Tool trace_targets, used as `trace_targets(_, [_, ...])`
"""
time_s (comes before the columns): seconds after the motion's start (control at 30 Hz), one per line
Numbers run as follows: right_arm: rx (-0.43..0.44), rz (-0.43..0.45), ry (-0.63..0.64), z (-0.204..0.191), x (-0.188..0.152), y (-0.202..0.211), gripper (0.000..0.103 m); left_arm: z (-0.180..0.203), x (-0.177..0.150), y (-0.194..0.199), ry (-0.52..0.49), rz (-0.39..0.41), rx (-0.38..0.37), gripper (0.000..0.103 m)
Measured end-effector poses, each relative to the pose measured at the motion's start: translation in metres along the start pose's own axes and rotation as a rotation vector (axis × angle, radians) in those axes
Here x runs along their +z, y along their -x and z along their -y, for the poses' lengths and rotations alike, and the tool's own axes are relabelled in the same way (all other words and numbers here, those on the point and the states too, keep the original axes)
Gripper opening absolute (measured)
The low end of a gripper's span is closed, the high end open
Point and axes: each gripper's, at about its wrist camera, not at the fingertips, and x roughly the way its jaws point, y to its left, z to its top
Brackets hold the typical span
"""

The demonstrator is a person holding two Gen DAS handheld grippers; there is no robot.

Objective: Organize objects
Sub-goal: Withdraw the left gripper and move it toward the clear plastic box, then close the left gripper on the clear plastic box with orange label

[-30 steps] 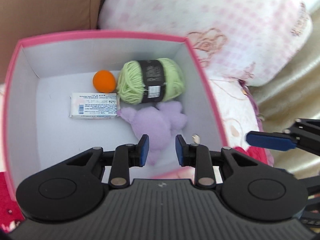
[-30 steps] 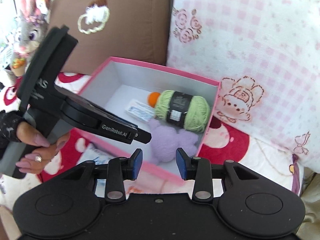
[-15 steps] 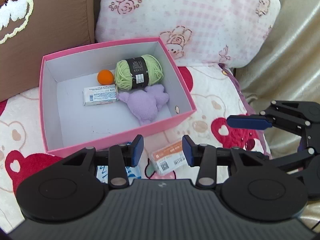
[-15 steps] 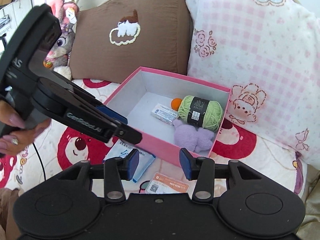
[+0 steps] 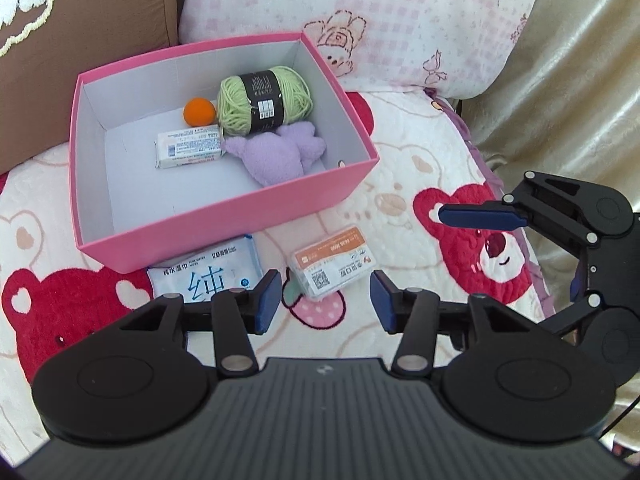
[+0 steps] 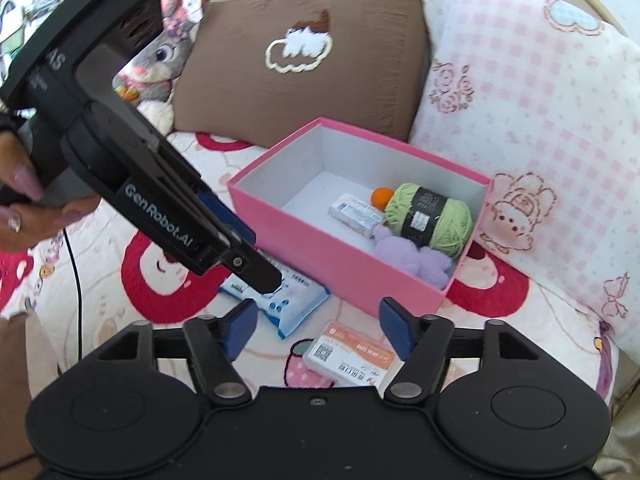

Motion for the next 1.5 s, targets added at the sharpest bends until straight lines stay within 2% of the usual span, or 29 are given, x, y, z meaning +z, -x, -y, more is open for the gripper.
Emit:
trace_targets(0.1, [0.007, -0.031, 0.042, -0.007, -0.009, -0.008, 0.086, -0.005, -0.01, -0.008, 0.015, -0.005, -0.006, 0.053])
trace_targets(0.2, [0.022, -0.059, 0.097, -0.013, -0.017, -0.013, 0.09, -0.006, -0.018, -0.018, 0.015, -0.016, -0.007, 0.056])
trace_targets(0.3, [0.033, -0.075, 0.114, -0.015, -0.026, -0.021, 0.091, -0.005, -0.024, -0.026, 0.01, -0.016, -0.013, 0.061])
trace_targets(0.4, [0.045, -0.082, 0.104, -0.015, -0.035, -0.033, 0.092, -0.001, -0.029, -0.035, -0.011, 0.016, 0.007, 0.065])
trace_targets(0.63, [0.023, -0.08, 0.045, -0.01, -0.06, -0.058, 0.092, -0.008, -0.037, -0.065, 0.018, 0.021, -0.01, 0.069])
trace_targets(0.73, [-0.012, -0.074, 0.037, -0.008, -0.069, -0.069, 0.092, -0.012, -0.039, -0.079, 0.033, 0.042, -0.019, 0.07])
trace_targets(0.87, [-0.06, -0.065, 0.027, -0.002, -0.076, -0.081, 0.092, -0.015, -0.038, -0.099, 0.04, 0.057, -0.016, 0.071])
trace_targets(1.03, [-0.098, -0.058, 0.016, 0.008, -0.08, -0.089, 0.092, -0.013, -0.035, -0.115, -0.008, 0.061, -0.014, 0.071])
trace_targets(1.37, [-0.065, -0.081, -0.065, 0.019, -0.086, -0.109, 0.092, -0.019, -0.028, -0.137, 0.044, 0.055, -0.011, 0.07])
trace_targets(1.47, [-0.068, -0.074, -0.076, 0.021, -0.087, -0.117, 0.092, -0.025, -0.026, -0.142, 0.086, 0.046, -0.034, 0.067])
trace_targets(1.5, [-0.069, -0.077, -0.088, 0.021, -0.087, -0.118, 0.092, -0.027, -0.025, -0.145, 0.105, 0.039, -0.045, 0.062])
